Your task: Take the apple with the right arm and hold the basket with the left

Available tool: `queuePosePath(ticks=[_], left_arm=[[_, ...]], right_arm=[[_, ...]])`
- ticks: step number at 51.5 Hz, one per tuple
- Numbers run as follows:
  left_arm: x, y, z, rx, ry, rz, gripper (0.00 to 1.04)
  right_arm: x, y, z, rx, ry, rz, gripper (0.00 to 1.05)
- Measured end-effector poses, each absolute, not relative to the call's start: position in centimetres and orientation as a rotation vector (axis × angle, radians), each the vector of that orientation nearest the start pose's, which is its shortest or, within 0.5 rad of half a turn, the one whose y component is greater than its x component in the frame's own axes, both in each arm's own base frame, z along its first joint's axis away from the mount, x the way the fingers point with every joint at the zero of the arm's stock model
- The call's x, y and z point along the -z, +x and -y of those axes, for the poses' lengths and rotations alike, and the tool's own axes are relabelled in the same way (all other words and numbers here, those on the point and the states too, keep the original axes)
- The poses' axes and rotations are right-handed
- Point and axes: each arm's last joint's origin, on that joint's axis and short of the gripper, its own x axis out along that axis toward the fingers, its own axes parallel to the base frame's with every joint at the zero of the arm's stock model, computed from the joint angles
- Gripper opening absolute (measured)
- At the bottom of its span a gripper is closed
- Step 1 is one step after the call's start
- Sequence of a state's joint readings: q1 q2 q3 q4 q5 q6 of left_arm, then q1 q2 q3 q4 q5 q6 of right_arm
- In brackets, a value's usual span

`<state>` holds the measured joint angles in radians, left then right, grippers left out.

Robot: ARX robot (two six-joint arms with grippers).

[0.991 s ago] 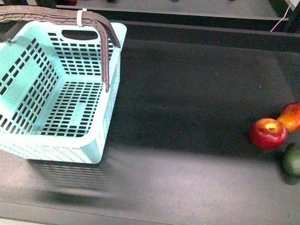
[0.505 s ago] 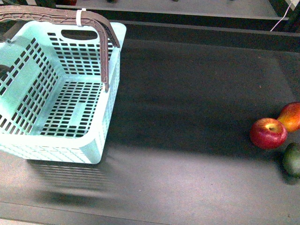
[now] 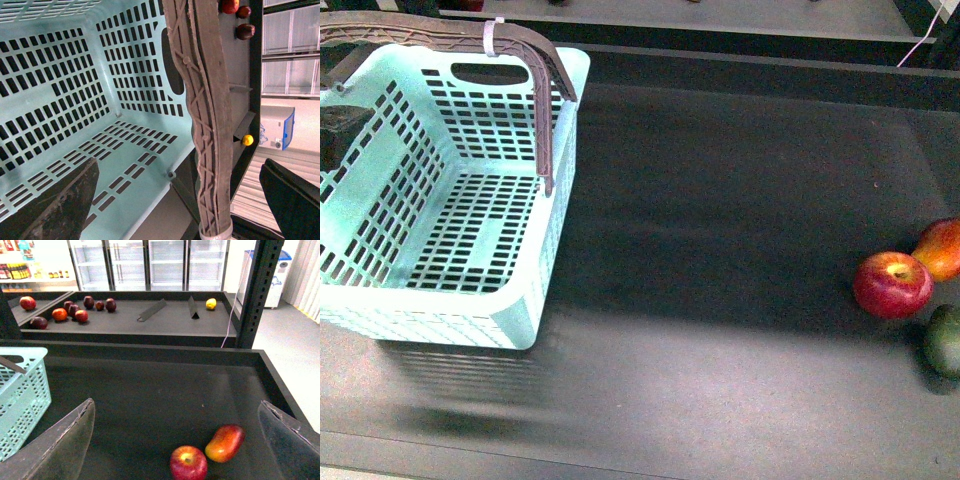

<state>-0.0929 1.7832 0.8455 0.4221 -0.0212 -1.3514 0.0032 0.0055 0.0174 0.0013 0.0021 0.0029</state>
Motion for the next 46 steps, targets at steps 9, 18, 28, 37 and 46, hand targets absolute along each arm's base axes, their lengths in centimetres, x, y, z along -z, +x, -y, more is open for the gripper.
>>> queuePosePath(ticks=[9, 18, 28, 37, 46], left_arm=[[-14.5, 36.7, 3.2, -0.286, -1.301, -0.486, 0.98], [-14.0, 38.0, 3.2, -0.304, -1.318, -0.478, 0.98], [-14.0, 39.4, 3.2, -0.306, -1.328, -0.463, 0.98], [-13.9, 40.1, 3.4, -0.309, -1.327, -0.462, 0.98], [-13.1, 40.5, 3.4, -0.361, -1.317, -0.476, 0.73]], right_arm=[[-16.9, 9.7, 0.0, -0.001, 0.003, 0.014, 0.96], [-16.9, 9.7, 0.0, -0.001, 0.003, 0.013, 0.96], [-16.9, 9.7, 0.0, -0.001, 0.003, 0.013, 0.96], [-16.9, 9.7, 0.0, -0.001, 0.003, 0.013, 0.96], [-16.9, 9.7, 0.0, -0.001, 0.003, 0.013, 0.96]])
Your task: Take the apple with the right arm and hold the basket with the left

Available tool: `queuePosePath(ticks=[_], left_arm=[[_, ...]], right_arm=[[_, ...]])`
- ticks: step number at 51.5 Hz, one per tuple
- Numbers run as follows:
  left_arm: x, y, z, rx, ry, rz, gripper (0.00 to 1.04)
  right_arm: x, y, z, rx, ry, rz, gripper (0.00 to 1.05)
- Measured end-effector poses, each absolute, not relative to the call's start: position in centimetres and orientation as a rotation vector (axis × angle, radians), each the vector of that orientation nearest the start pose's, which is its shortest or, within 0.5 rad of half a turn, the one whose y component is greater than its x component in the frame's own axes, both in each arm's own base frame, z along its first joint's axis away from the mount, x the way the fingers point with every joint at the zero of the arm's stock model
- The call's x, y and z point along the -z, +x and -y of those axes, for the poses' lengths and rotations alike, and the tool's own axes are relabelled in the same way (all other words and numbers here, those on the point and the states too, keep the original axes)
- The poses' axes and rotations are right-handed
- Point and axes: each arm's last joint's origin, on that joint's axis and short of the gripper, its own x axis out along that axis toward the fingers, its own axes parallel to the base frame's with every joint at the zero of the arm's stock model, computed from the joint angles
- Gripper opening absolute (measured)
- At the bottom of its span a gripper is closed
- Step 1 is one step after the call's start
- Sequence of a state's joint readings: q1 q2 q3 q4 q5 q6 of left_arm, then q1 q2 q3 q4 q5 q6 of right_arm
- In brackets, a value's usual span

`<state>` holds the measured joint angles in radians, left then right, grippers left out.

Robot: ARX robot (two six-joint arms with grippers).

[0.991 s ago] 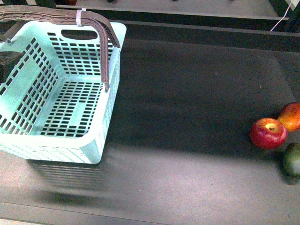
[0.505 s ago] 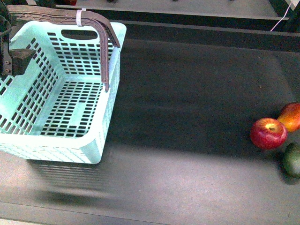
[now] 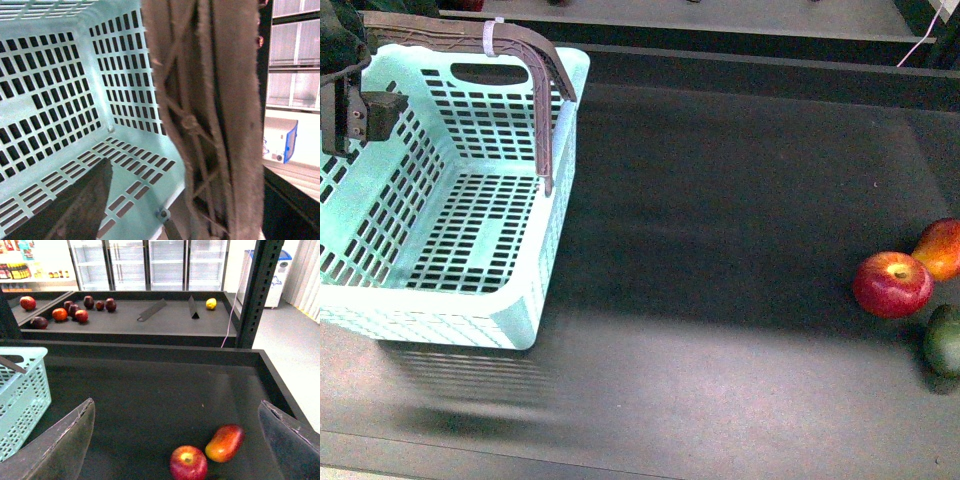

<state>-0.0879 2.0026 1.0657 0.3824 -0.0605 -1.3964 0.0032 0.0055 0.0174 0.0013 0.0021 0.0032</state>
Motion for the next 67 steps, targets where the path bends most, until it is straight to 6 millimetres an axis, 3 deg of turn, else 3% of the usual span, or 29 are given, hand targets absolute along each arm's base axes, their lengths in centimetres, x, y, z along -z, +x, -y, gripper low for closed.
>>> queuePosePath(ticks=[14, 18, 35, 46, 52, 67], left_arm=[[-13.8, 41.6, 3.5, -0.389, -1.339, -0.457, 0.28], [-14.0, 41.7, 3.5, -0.395, -1.364, -0.451, 0.2], [-14.1, 41.9, 3.9, -0.388, -1.383, -0.451, 0.19], [-15.3, 38.9, 3.8, -0.343, -1.379, -0.47, 0.19], [-16.7, 37.7, 3.7, -0.304, -1.382, -0.461, 0.19], [-22.6, 34.9, 3.8, -0.136, -1.336, -0.413, 0.19]], right_arm=[[-16.9, 9.7, 0.0, -0.001, 0.003, 0.014, 0.96], [-16.9, 9.7, 0.0, -0.001, 0.003, 0.013, 0.96], [-16.9, 9.7, 0.0, -0.001, 0.003, 0.014, 0.96], [-16.9, 9.7, 0.0, -0.001, 0.003, 0.013, 0.96], [-16.9, 9.7, 0.0, -0.001, 0.003, 0.014, 0.96], [-16.9, 9.7, 0.0, -0.001, 0.003, 0.013, 0.96]])
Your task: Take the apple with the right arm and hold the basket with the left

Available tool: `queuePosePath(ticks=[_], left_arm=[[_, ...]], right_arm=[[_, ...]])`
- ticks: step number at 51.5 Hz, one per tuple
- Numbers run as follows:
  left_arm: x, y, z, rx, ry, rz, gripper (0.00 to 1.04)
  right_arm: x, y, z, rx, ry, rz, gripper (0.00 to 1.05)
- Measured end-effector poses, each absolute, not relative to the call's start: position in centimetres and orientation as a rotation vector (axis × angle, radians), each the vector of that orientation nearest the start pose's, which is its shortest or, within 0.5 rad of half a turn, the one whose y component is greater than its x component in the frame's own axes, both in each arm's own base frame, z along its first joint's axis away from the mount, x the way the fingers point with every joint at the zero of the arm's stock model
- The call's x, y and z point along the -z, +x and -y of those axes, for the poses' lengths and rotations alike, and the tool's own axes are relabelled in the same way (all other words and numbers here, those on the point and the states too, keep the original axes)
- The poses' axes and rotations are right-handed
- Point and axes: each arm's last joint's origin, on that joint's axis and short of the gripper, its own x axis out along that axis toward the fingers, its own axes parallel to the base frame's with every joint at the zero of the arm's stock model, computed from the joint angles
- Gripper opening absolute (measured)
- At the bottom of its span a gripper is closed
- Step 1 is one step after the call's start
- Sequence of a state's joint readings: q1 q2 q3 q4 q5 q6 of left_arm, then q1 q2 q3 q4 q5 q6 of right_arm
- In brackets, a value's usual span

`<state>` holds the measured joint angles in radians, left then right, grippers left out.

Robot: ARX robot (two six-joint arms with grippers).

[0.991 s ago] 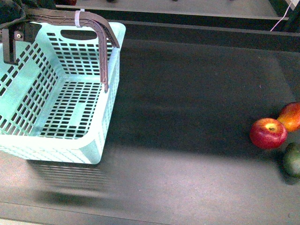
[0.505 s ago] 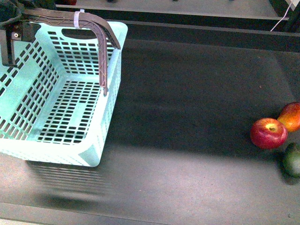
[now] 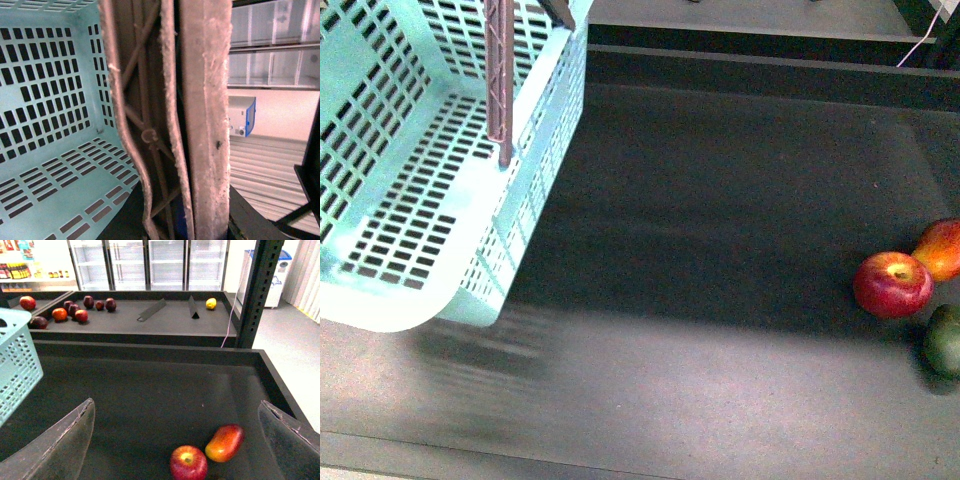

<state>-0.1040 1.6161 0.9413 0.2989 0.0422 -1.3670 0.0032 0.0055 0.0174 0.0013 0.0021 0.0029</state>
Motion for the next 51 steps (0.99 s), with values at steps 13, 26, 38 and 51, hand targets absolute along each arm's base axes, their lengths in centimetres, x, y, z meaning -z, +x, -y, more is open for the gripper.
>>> queuePosePath(ticks=[13, 26, 38, 51], left_arm=[[-24.4, 31.4, 8.9, 0.051, -1.12, -0.626, 0.19], [-23.9, 29.6, 13.0, 0.17, -1.02, -0.754, 0.19], [-24.8, 28.5, 16.1, 0.275, -0.954, -0.781, 0.19], [-25.3, 27.2, 18.8, 0.363, -0.908, -0.817, 0.19]], right_arm=[[-16.9, 9.7, 0.0, -0.001, 0.003, 0.013, 0.96], [-16.9, 9.7, 0.0, -0.001, 0.003, 0.014, 0.96], [-16.9, 9.7, 0.0, -0.001, 0.003, 0.013, 0.96], [-16.9, 9.7, 0.0, -0.001, 0.003, 0.014, 0.96]])
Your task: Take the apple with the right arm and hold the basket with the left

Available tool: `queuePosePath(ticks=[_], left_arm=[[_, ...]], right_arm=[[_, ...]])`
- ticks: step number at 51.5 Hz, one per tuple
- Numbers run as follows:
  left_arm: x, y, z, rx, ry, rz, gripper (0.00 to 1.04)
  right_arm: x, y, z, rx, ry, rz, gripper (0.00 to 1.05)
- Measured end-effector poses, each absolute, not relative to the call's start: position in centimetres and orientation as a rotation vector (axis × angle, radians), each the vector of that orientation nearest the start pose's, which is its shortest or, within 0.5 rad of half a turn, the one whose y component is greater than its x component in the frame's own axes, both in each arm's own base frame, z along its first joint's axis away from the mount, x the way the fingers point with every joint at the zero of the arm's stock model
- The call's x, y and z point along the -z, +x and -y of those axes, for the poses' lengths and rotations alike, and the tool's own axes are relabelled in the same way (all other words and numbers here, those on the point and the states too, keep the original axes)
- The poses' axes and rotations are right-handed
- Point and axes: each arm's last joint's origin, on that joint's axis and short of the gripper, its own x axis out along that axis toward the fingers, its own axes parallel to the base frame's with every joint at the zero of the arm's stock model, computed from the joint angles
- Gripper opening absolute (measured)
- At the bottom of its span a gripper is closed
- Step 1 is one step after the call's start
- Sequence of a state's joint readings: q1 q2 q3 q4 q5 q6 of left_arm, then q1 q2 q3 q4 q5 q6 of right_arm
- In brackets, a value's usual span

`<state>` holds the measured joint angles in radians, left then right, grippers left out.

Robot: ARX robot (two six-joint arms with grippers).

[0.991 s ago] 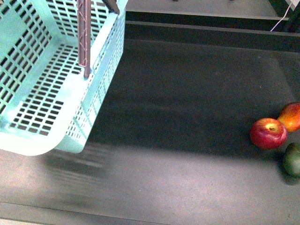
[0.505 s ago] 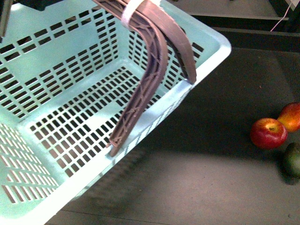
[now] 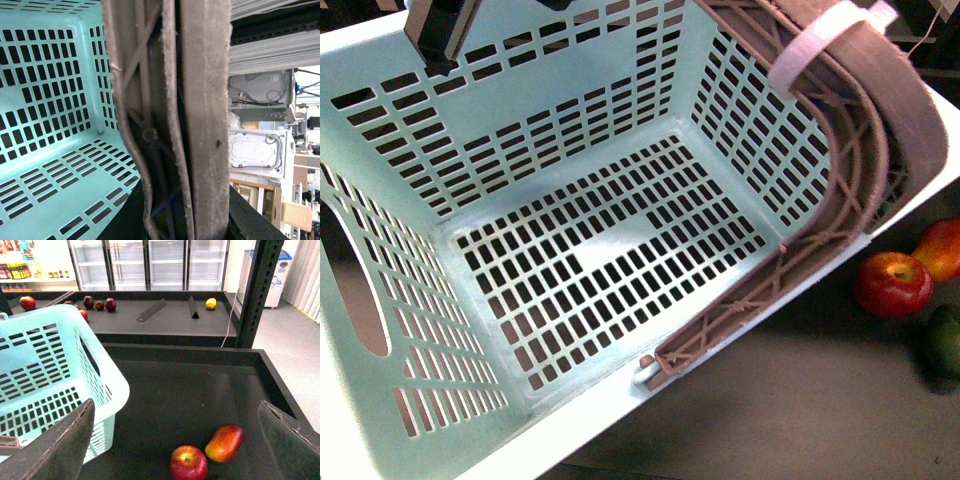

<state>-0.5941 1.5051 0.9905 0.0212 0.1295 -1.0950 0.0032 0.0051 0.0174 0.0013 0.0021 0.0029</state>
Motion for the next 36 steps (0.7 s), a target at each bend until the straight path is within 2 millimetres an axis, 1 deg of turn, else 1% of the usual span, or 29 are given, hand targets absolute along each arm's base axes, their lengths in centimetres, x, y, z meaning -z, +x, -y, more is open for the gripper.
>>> queuePosePath(ticks=[5, 14, 36], left_arm=[[-25.6, 26.5, 19.4, 0.393, -0.897, -0.821, 0.19], [-25.9, 26.1, 20.1, 0.426, -0.882, -0.824, 0.19], [-26.2, 26.1, 20.4, 0.444, -0.866, -0.814, 0.19]], right_arm=[[-16.9, 9.7, 0.0, -0.001, 0.003, 0.014, 0.96], [-16.9, 9.7, 0.0, -0.001, 0.003, 0.014, 0.96], [-16.9, 9.7, 0.0, -0.001, 0.003, 0.013, 0.96]])
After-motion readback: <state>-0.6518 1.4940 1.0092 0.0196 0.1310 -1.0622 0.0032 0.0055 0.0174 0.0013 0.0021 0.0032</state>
